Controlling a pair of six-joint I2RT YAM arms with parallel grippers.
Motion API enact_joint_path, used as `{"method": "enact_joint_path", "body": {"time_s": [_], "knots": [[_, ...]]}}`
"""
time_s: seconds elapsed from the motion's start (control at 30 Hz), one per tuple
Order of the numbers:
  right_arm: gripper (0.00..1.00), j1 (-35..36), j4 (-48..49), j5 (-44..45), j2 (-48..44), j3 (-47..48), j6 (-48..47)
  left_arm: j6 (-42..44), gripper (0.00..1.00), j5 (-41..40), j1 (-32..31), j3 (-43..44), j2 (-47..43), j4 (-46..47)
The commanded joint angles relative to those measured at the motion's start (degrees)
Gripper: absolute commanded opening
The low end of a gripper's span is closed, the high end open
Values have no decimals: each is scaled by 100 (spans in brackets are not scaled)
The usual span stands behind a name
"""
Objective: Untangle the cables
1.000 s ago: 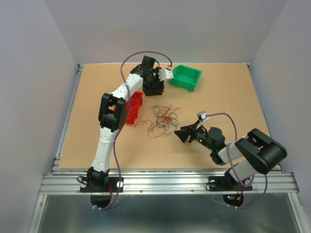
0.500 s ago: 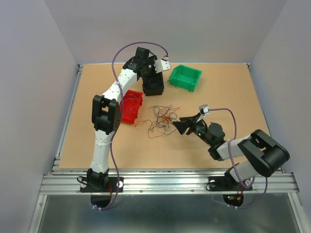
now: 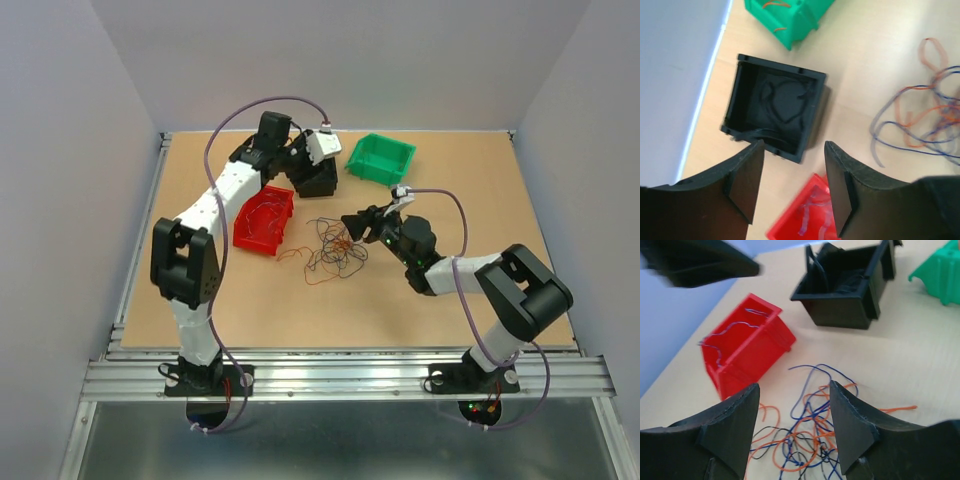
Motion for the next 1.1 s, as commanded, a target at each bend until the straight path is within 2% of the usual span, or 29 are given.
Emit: {"method": "enact_joint_path", "body": {"time_s": [0.0, 0.1, 0.2, 0.27, 0.3, 0.37, 0.57, 0.6, 0.63, 0.7, 0.73, 0.9, 1.07], "knots": [[63, 47, -848, 621, 278, 624, -30, -1410, 62, 423, -158, -1520, -1476, 1638], [63, 109, -1209, 911, 550, 897, 49, -2479, 62, 161, -246, -2549, -2224, 2683], [58, 135, -1333, 947, 700, 1107, 76, -2914, 62, -33, -246, -3376, -2718, 3590], [42, 162, -1360, 886, 823, 1196, 76, -2959, 62, -191, -255, -3704, -2895, 4011], [41, 170, -1386, 868, 849, 1266, 67, -2950, 63, -279, -255, -3940, -3026, 4100], [41, 197, -1482, 894, 885, 1301, 102, -2915, 63, -552, -255, -4153, -3132, 4302], [41, 346, -1957, 1288, 867, 1354, 181, -2968, 63, -658, -255, -4813, -3309, 4901], [38, 381, -2018, 1342, 876, 1354, 147, -2959, 63, -597, -255, -4813, -3283, 4901], [17, 390, -2028, 1334, 885, 1389, 129, -2941, 63, -553, -255, -4822, -3274, 4901], [4, 425, -2010, 1299, 867, 1416, 24, -2959, 62, -439, -255, -4926, -3282, 4997], [1, 495, -1993, 1360, 763, 1424, -55, -2976, 62, -325, -255, -4971, -3300, 5050], [0, 855, -1975, 1211, -45, 1337, -704, -3011, 62, -140, -246, -5243, -3448, 5463], [1, 1163, -2072, 432, -1782, 994, -987, -3160, 62, 334, -255, -5954, -4002, 6375]]}}
